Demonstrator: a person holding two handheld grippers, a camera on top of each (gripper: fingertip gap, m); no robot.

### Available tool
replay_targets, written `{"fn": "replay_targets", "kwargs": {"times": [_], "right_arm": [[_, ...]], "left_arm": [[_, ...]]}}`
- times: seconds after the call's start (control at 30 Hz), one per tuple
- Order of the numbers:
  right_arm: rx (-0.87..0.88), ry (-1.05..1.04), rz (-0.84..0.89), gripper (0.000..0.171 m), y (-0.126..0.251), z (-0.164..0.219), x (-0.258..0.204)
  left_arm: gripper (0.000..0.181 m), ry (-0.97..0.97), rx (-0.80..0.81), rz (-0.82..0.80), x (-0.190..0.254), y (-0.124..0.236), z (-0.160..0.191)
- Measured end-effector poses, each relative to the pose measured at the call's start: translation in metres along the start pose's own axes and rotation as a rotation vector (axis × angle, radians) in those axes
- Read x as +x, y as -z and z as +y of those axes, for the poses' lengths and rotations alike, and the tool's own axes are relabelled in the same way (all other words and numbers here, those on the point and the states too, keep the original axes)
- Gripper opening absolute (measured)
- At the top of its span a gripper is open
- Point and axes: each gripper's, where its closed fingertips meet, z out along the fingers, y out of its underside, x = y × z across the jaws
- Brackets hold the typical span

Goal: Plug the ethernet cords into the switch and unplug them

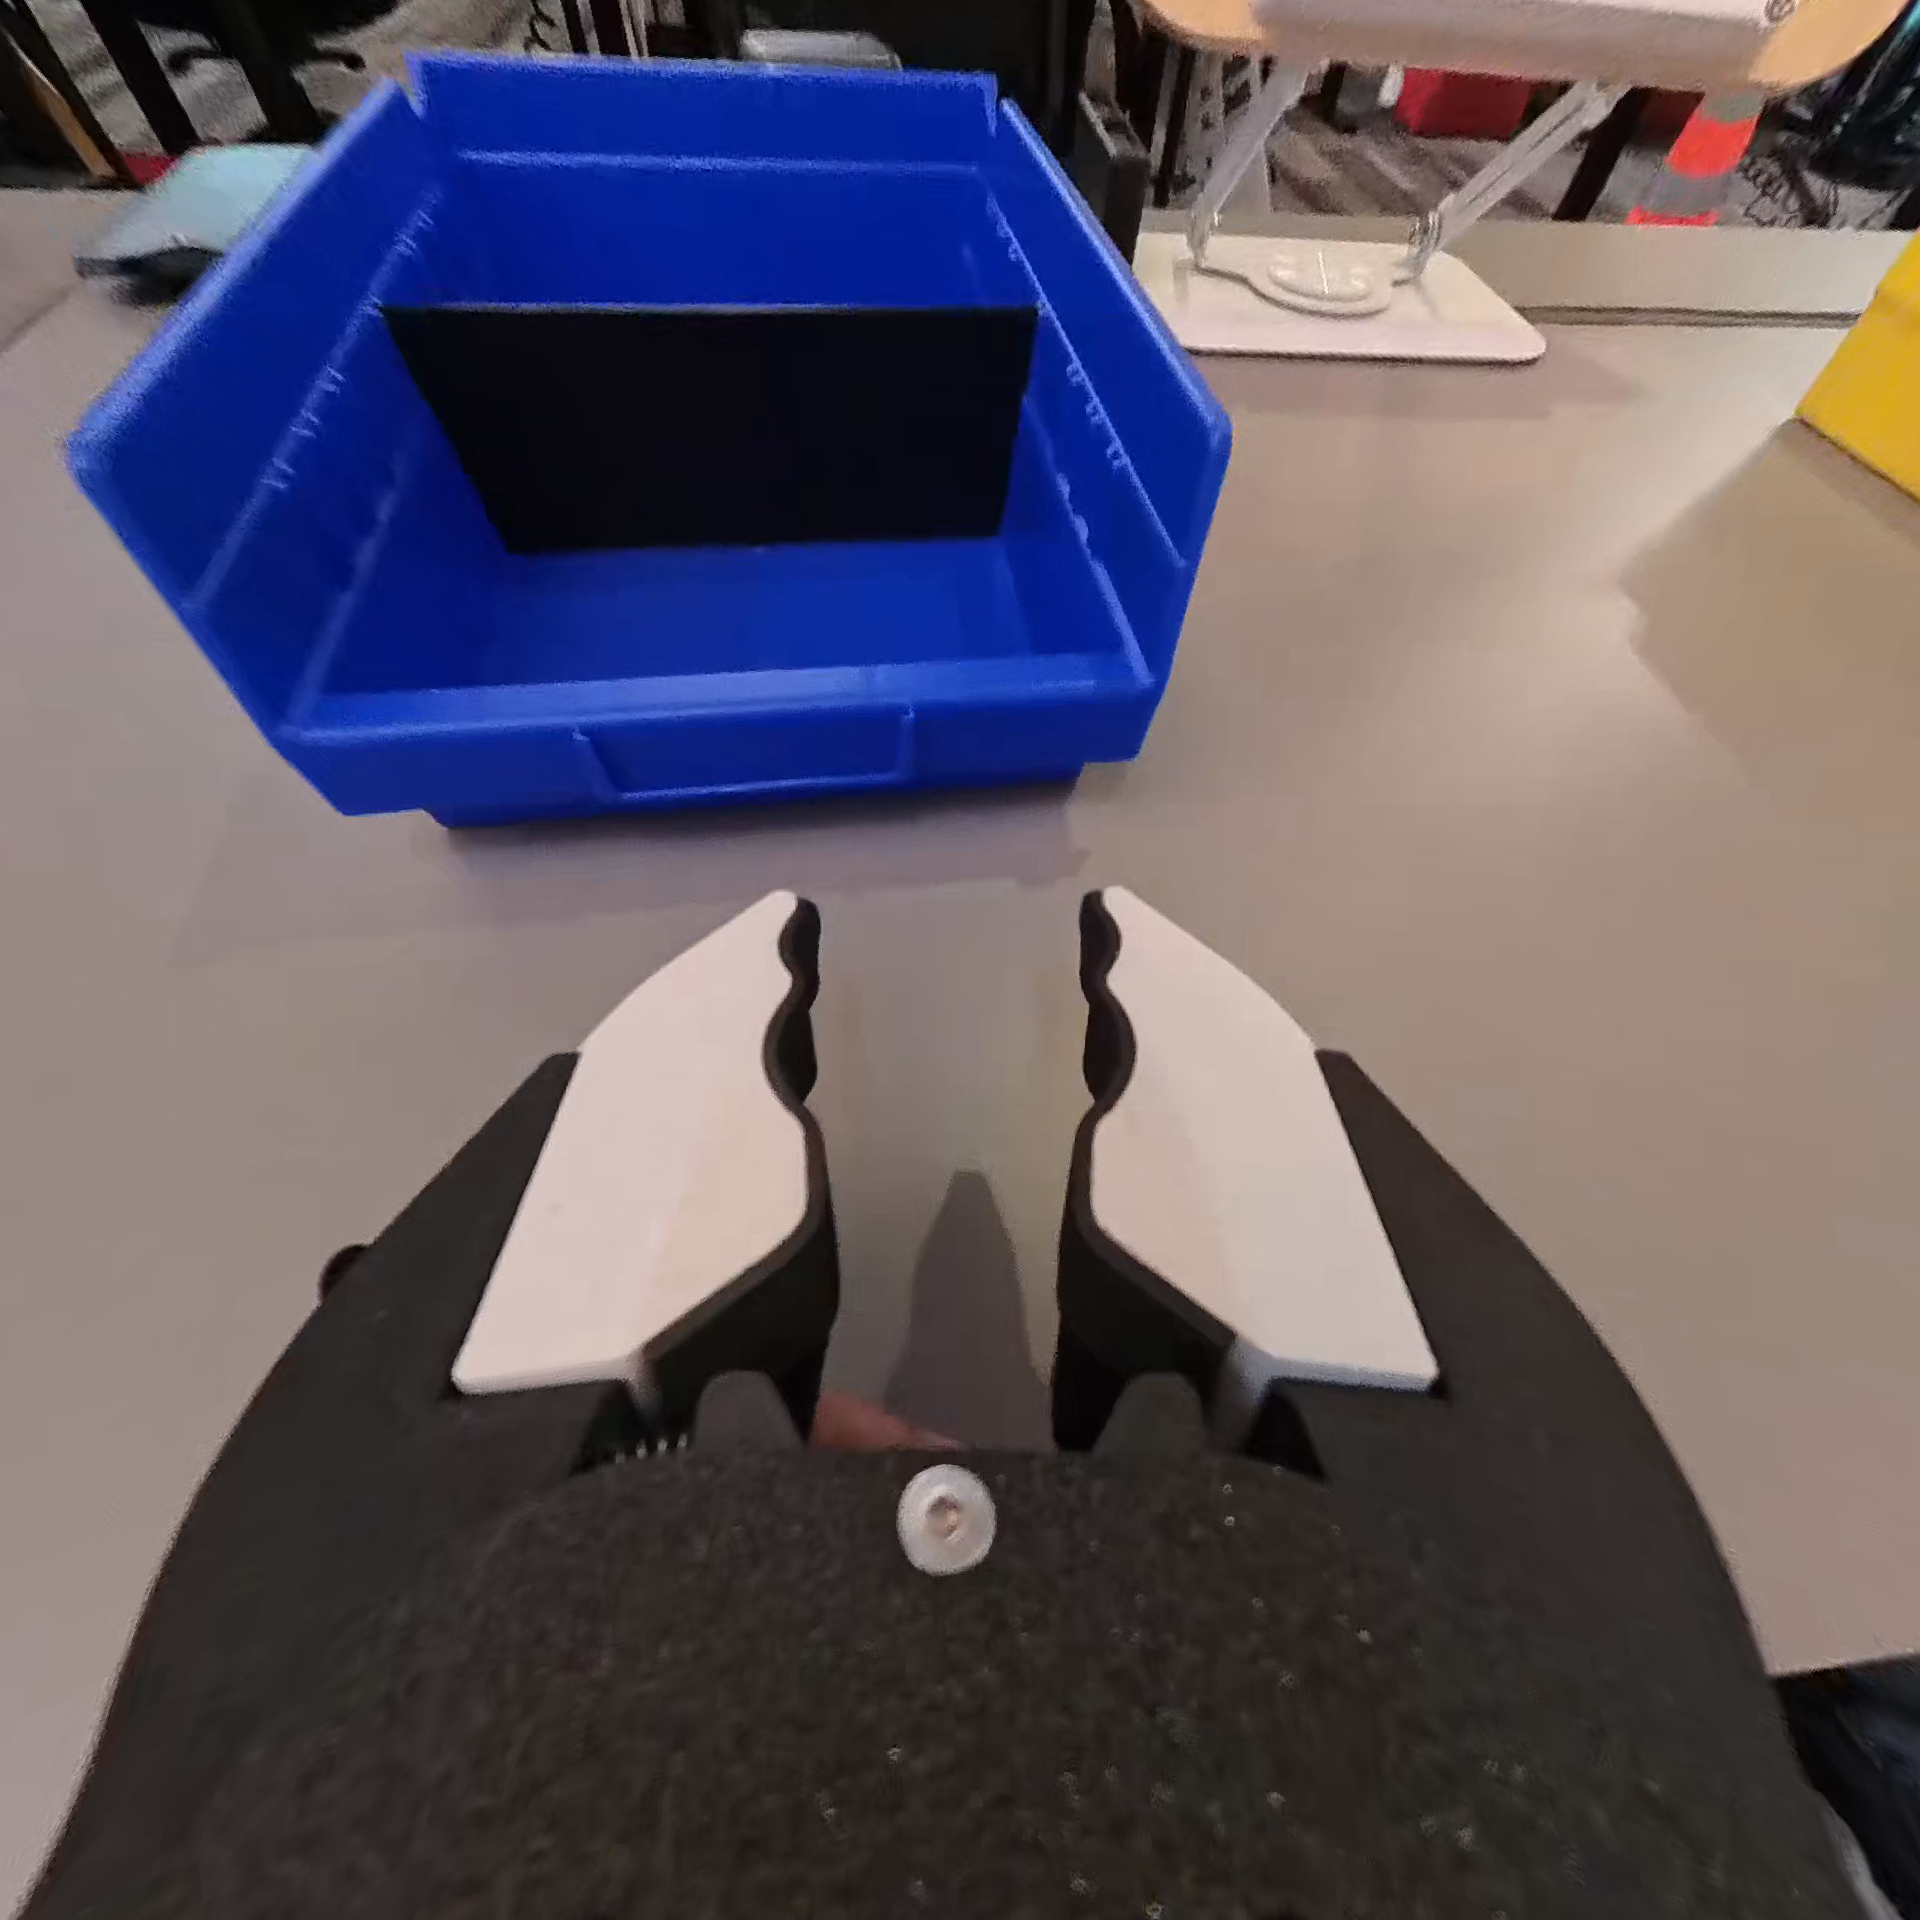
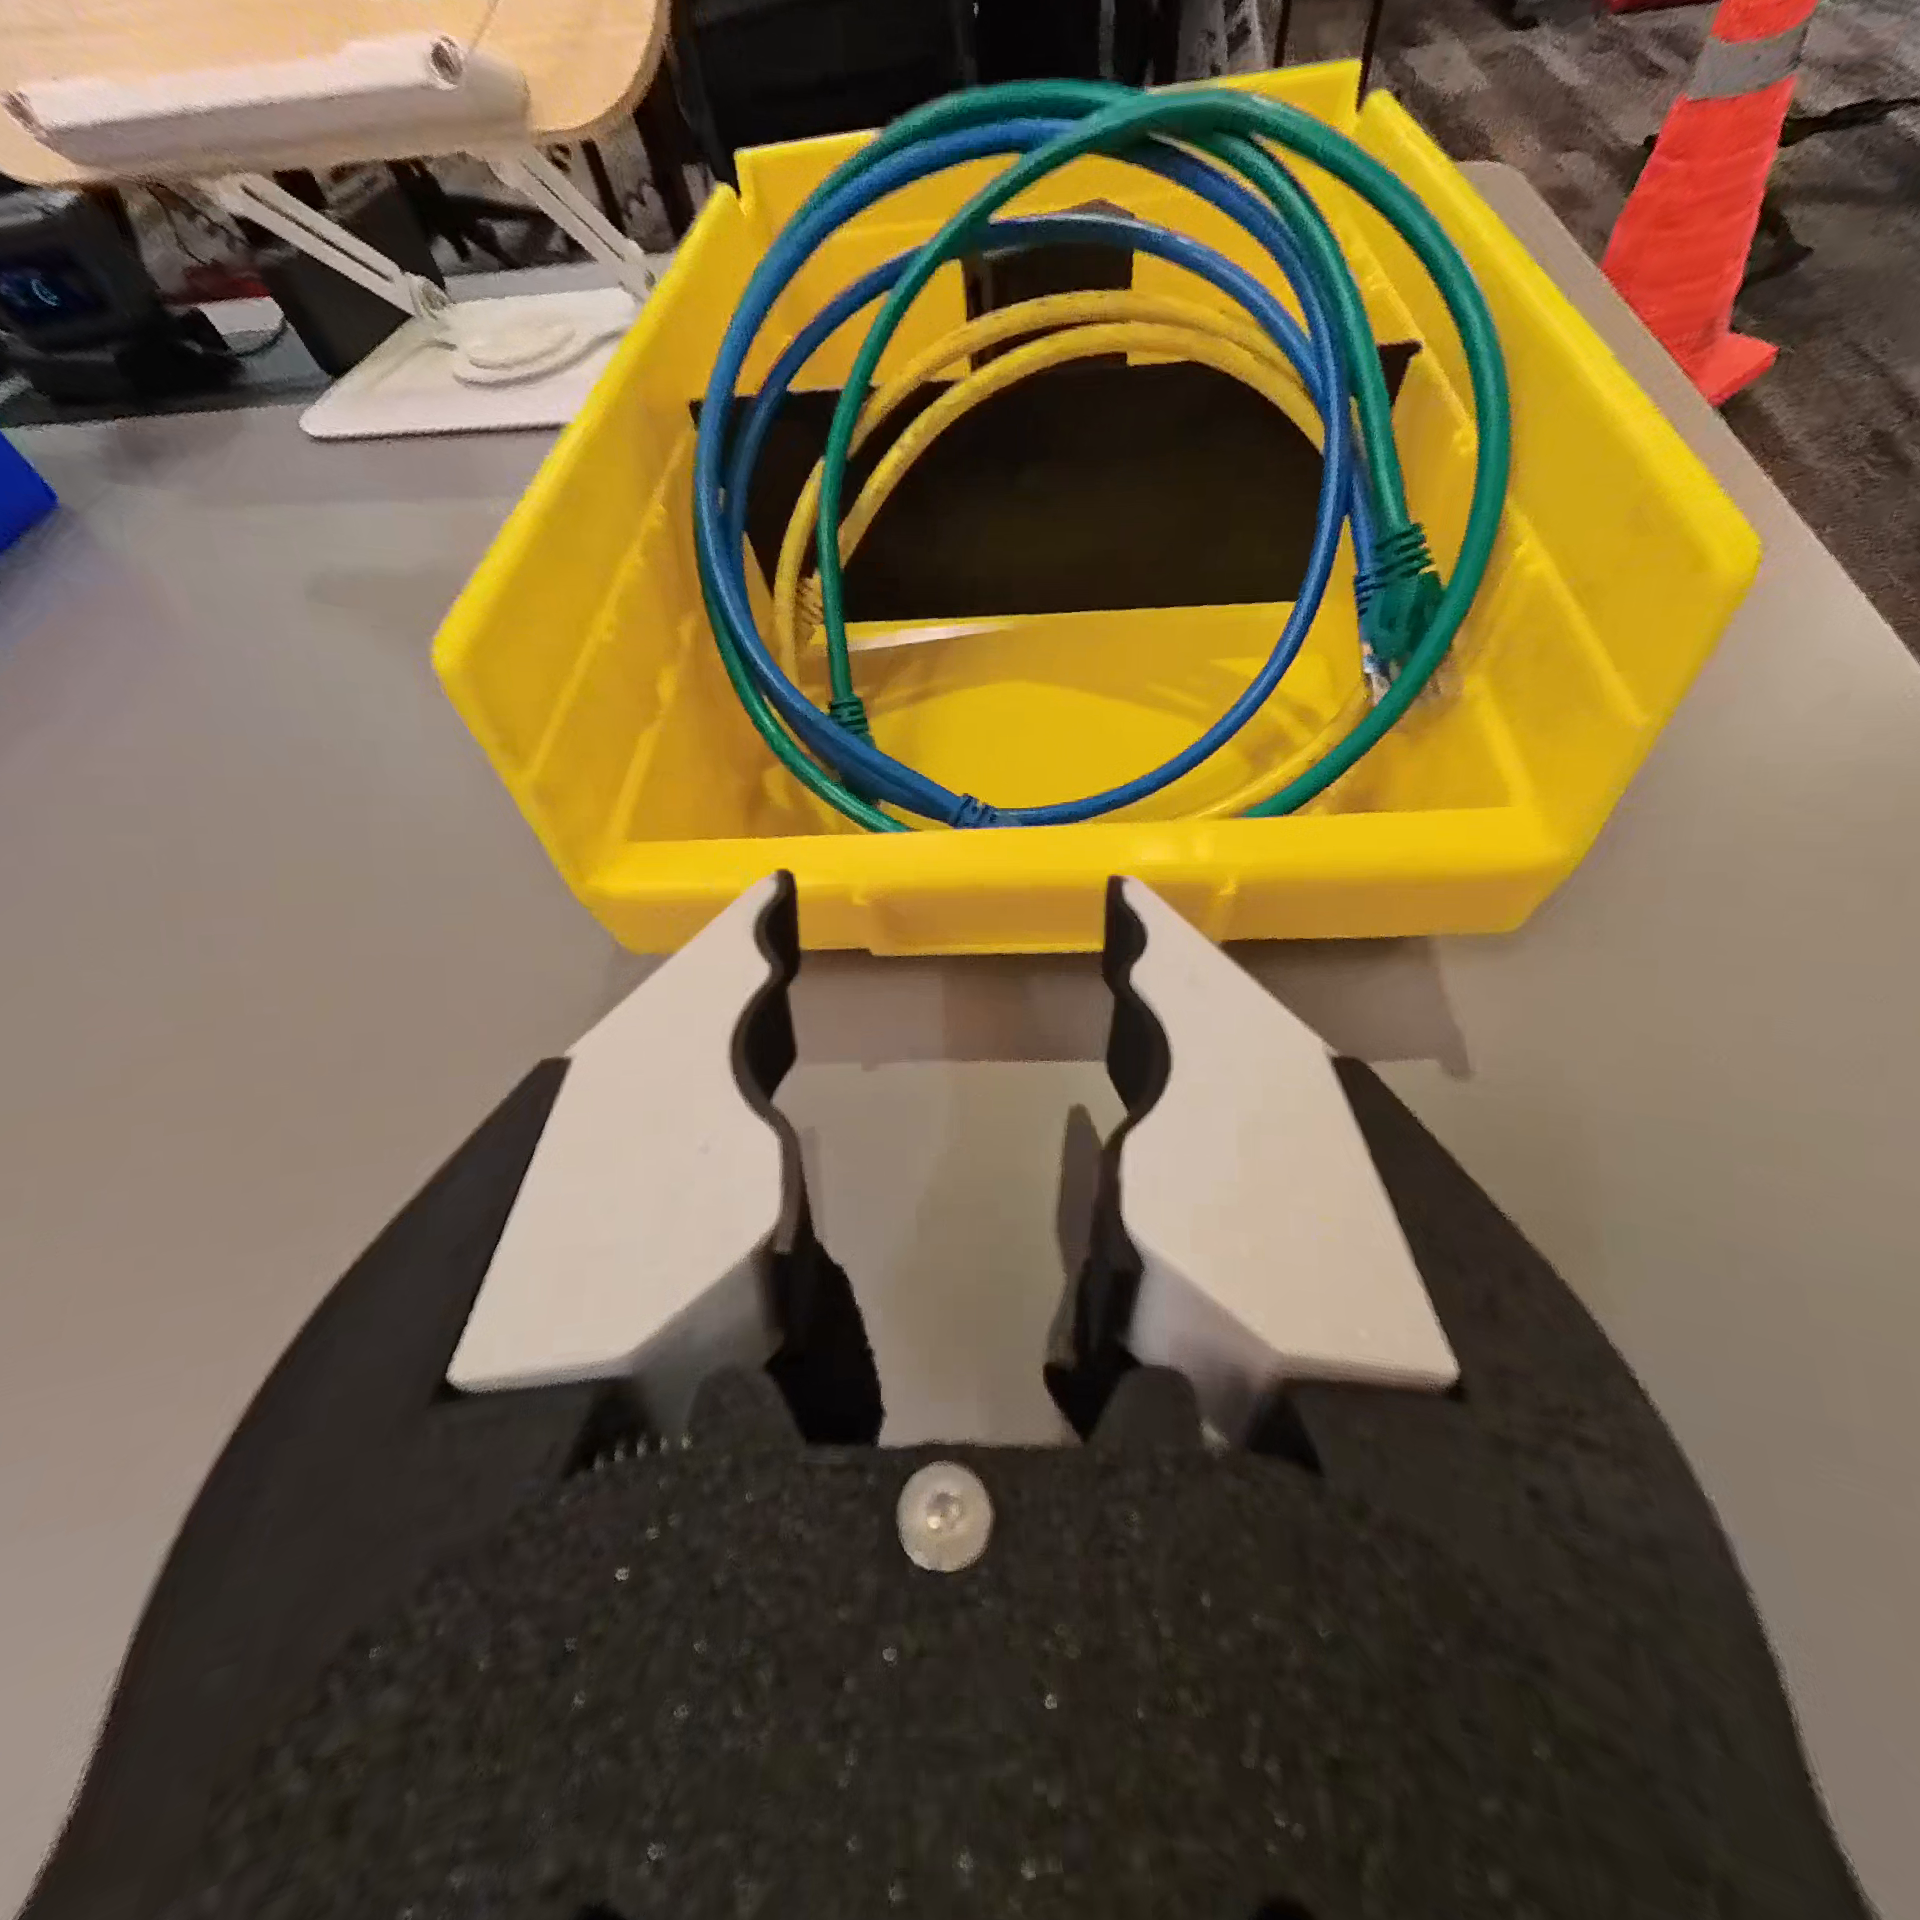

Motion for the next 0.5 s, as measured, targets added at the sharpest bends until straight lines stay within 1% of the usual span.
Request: {"fn": "replay_targets", "kwargs": {"times": [0.07, 0.3, 0.43, 0.5], "right_arm": [[-0.008, 0.012, 0.018, 0.059, 0.001, 0.002, 0.006], [0.003, 0.008, 0.04, 0.057, 0.011, 0.003, 0.019], [0.019, 0.032, 0.028, 0.057, 0.011, 0.002, 0.014], [0.034, 0.07, -0.001, 0.058, 0.013, 0.001, 0.001]], "left_arm": [[0.046, 0.007, 0.027, 0.002, 0.0, 0.001, -0.005], [0.048, -0.005, 0.017, 0.051, 0.017, -0.011, -0.005], [0.048, -0.019, 0.012, 0.05, 0.02, -0.014, -0.005], [0.048, -0.024, 0.009, 0.051, 0.022, -0.016, -0.005]]}}
